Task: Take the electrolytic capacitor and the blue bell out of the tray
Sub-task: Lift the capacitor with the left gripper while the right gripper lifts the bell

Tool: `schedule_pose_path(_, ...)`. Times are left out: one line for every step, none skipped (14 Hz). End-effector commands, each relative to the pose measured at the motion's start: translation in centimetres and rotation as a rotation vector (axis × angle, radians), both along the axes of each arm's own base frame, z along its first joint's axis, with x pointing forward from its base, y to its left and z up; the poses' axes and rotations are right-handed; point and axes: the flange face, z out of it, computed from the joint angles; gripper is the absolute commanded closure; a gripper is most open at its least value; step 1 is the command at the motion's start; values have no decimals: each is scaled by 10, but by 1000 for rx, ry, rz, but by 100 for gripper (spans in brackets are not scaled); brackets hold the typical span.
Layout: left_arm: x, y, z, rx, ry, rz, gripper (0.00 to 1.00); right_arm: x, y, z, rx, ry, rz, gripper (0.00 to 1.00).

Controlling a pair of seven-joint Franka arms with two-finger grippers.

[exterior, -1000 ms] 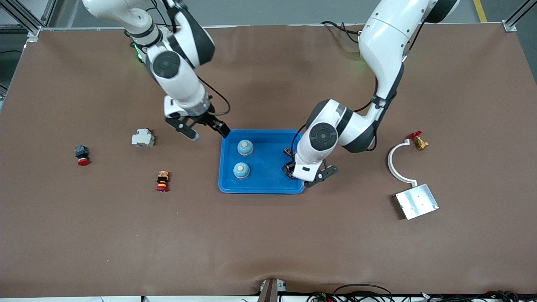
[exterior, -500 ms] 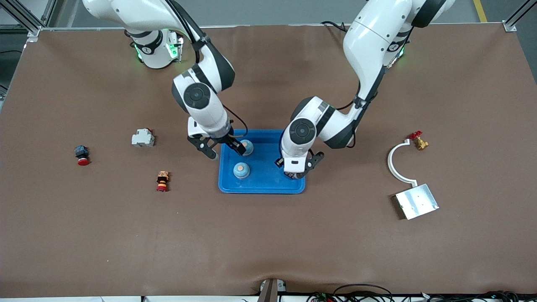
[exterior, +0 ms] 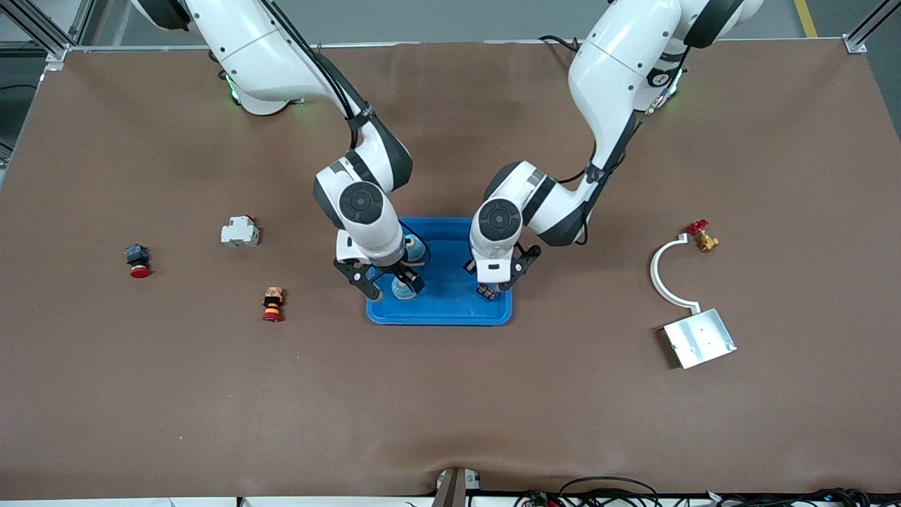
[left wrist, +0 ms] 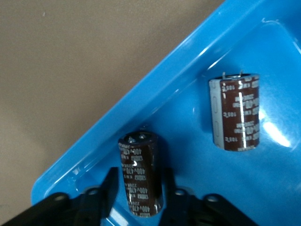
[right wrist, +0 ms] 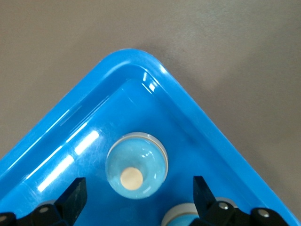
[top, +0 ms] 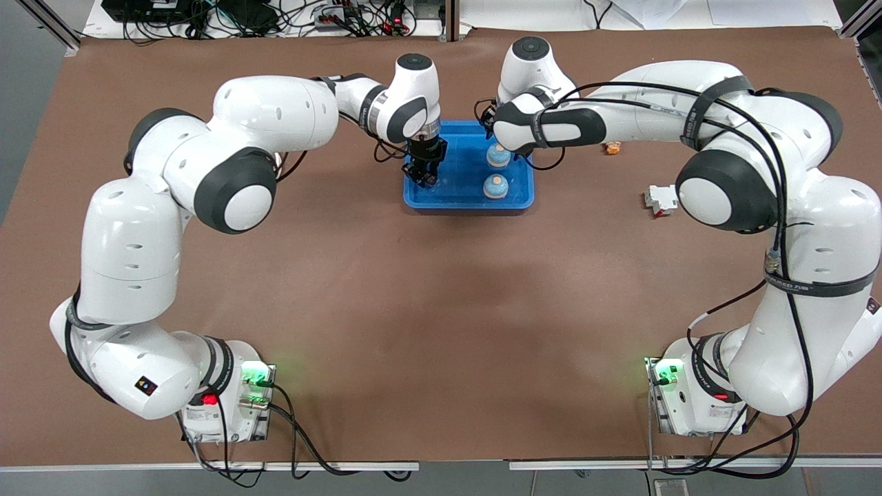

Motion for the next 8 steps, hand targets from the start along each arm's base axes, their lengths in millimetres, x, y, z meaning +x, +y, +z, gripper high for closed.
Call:
schedule_pose_path(2, 3, 11, 0, -7, 20, 100, 8, 6, -8, -4, -25, -14, 0)
schedule_pose_path(6, 4, 23, -9, -20, 24, 100, 9, 5, -14, -2, -31, -12, 0)
schedule_pose_path(9, 5, 41, -15, -33, 26, 100, 9, 4, -22, -9, -34, -5, 0)
schedule_pose_path(12, 6, 60, -19, -42, 26, 100, 9, 4, -27, -12, -35, -2, 0)
schedule_pose_path(19, 13, 82, -19, -66, 29, 100, 8, 4, -32, -14, -32, -2, 0)
schedule_pose_path(27, 25, 102, -15, -78, 37, 100, 9, 4, -35, -15, -31, -2, 0)
schedule_pose_path(31, 36, 121, 4, -86, 24, 100, 8, 5, -37, -16, -28, 0, 0)
schedule_pose_path(36, 52, 129, 50, -86, 9, 100, 8, 5, -38, -16, -28, -2, 0)
